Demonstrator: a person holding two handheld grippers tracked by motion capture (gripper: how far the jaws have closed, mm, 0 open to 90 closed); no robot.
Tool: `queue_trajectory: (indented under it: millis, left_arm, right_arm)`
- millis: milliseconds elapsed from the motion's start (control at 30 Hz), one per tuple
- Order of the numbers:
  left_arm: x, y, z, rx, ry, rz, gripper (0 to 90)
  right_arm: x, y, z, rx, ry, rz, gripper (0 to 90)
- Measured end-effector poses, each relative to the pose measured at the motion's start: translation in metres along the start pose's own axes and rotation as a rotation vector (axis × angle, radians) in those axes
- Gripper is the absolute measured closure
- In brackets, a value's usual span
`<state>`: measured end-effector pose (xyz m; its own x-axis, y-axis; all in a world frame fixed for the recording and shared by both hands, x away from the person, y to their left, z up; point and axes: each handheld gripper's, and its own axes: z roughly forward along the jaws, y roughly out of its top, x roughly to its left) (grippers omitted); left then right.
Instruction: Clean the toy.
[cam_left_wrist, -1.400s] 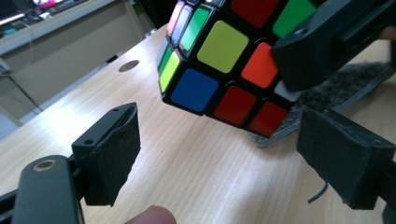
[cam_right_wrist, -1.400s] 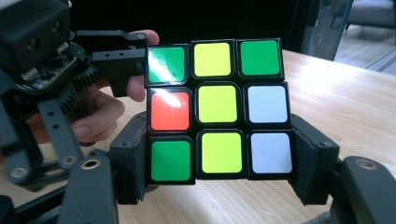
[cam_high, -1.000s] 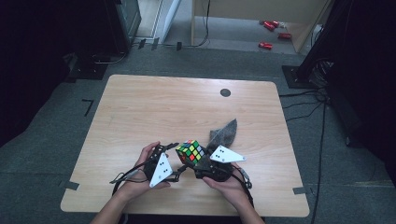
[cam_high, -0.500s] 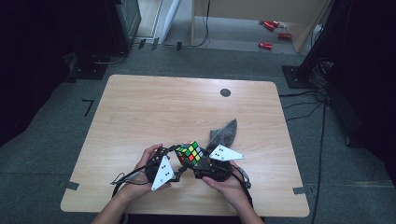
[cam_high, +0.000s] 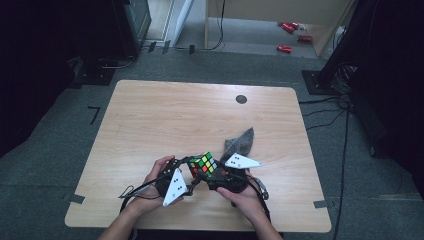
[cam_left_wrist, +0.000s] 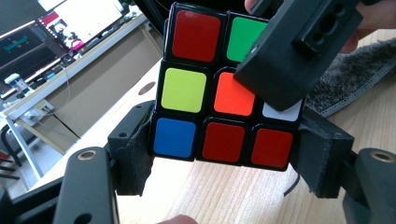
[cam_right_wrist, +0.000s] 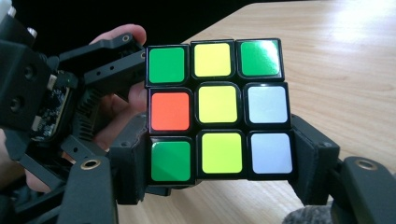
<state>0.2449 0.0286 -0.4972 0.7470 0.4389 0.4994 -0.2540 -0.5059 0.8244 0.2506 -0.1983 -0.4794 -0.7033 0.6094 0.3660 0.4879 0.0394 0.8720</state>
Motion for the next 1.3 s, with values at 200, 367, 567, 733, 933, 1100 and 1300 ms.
queue_trajectory:
  millis: [200, 367, 567, 733, 933, 1100, 1300]
  left_arm:
    - [0.001, 0.002, -0.001, -0.010, -0.004, -0.025, 33.5]
    - [0.005, 0.002, -0.002, -0.003, -0.019, -0.072, 33.7]
    - [0.012, -0.002, -0.003, 0.057, -0.029, -0.137, 33.7]
    - [0.024, -0.002, -0.010, 0.066, -0.083, -0.258, 34.9]
    - [0.030, -0.004, -0.011, 0.079, -0.094, -0.303, 35.0]
    - [0.031, -0.005, -0.010, 0.091, -0.106, -0.321, 34.9]
    - [0.032, -0.005, -0.009, 0.091, -0.121, -0.335, 34.9]
  right_arm:
    - [-0.003, 0.002, -0.001, -0.008, 0.024, 0.063, 33.6]
    - [-0.005, 0.005, -0.003, -0.029, 0.025, 0.050, 31.5]
    - [-0.006, 0.006, -0.007, -0.071, -0.004, 0.004, 31.1]
    - [-0.013, 0.013, -0.020, -0.123, -0.038, -0.032, 31.5]
    - [-0.032, 0.018, -0.040, -0.131, -0.170, -0.141, 33.6]
    - [-0.048, 0.014, -0.043, -0.072, -0.283, -0.283, 31.0]
    - [-0.066, -0.001, -0.026, 0.066, -0.383, -0.414, 26.4]
